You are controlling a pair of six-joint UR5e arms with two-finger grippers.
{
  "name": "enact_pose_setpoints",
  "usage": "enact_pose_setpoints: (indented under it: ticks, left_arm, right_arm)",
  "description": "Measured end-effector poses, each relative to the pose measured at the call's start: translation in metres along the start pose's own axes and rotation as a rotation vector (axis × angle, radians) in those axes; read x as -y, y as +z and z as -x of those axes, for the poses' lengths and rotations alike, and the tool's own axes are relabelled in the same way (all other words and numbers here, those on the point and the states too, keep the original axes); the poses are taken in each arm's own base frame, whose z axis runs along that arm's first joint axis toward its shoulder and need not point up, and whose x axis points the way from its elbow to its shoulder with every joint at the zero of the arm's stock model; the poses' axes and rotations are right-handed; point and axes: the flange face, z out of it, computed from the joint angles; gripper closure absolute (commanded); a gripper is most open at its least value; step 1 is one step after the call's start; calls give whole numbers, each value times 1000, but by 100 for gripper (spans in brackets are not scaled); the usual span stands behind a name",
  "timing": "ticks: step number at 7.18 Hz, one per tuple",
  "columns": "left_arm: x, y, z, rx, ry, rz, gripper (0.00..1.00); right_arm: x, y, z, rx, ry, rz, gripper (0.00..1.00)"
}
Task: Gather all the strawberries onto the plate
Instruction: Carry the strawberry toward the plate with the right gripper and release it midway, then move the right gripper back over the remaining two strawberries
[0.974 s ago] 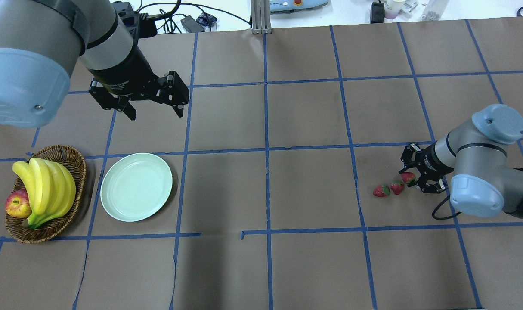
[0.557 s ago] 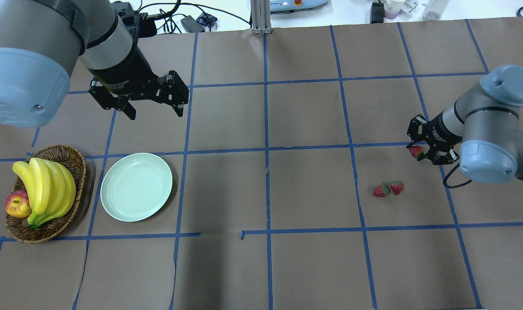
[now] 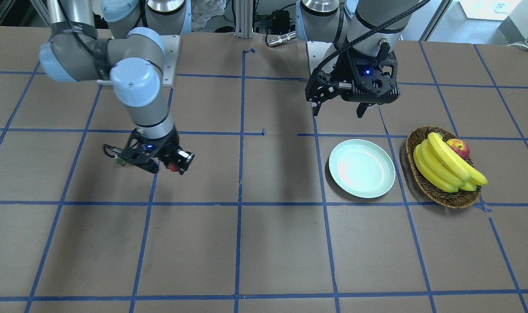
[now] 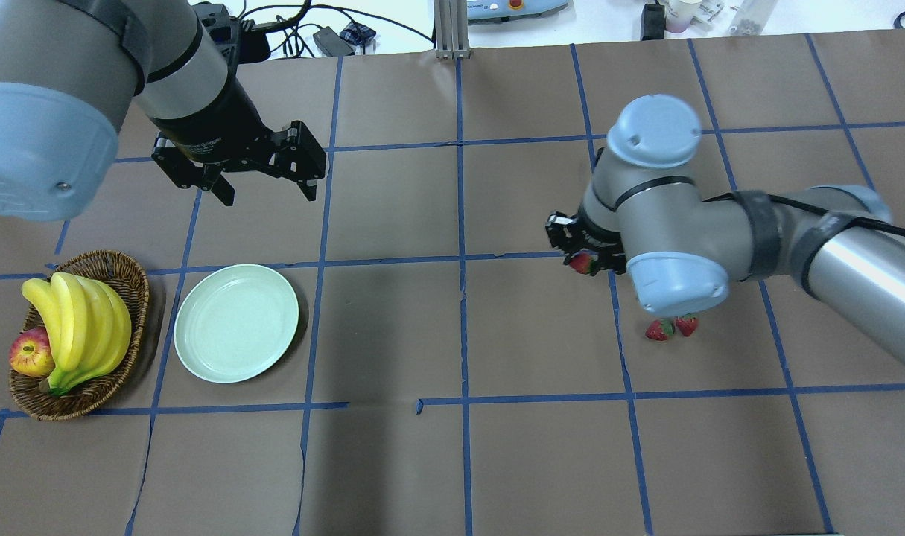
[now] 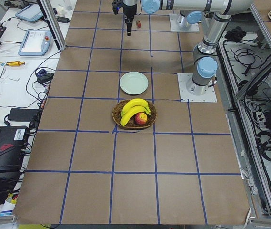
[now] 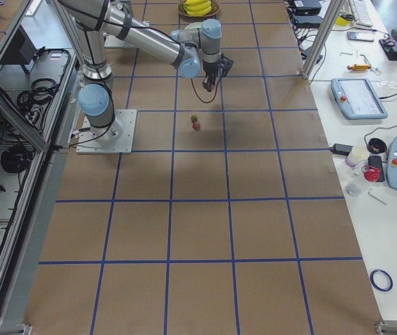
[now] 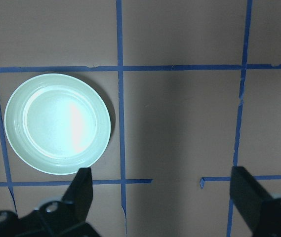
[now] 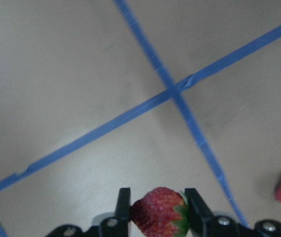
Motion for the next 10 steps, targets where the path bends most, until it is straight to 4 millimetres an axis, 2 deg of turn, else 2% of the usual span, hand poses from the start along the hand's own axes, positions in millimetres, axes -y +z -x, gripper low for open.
enact_pose_setpoints:
  ticks: [1, 2, 3, 4, 5, 6, 8, 9, 10]
  left_arm:
    - [0, 0, 0, 0, 0, -1, 0]
    - [-1, -1, 0, -1, -2, -2, 0]
    - [-1, -1, 0, -1, -2, -2, 0]
    - [-1, -1, -1, -1, -1, -3, 0]
    - [-1, -1, -1, -2, -1, -2, 0]
    - [-1, 0, -1, -2, -1, 0, 0]
    - [-1, -1, -1, -1, -1, -1, 0]
    - [-1, -1, -1, -1, -1, -1, 0]
    - [-1, -1, -1, 0, -1, -1, 0]
  right_arm:
    - [-39, 17, 41, 6, -111, 9, 100]
    - [-70, 36, 72, 23, -194, 9, 100]
    - [-93, 52, 96, 50, -251, 10, 100]
    - [-105, 64, 113, 68, -284, 21, 77]
    - [-109, 74, 124, 74, -298, 31, 1]
    - [-109, 78, 129, 76, -304, 35, 0]
    - [-106, 68, 130, 82, -310, 18, 0]
    - [-102, 54, 125, 77, -308, 5, 0]
    - [-88, 39, 108, 35, -290, 1, 0]
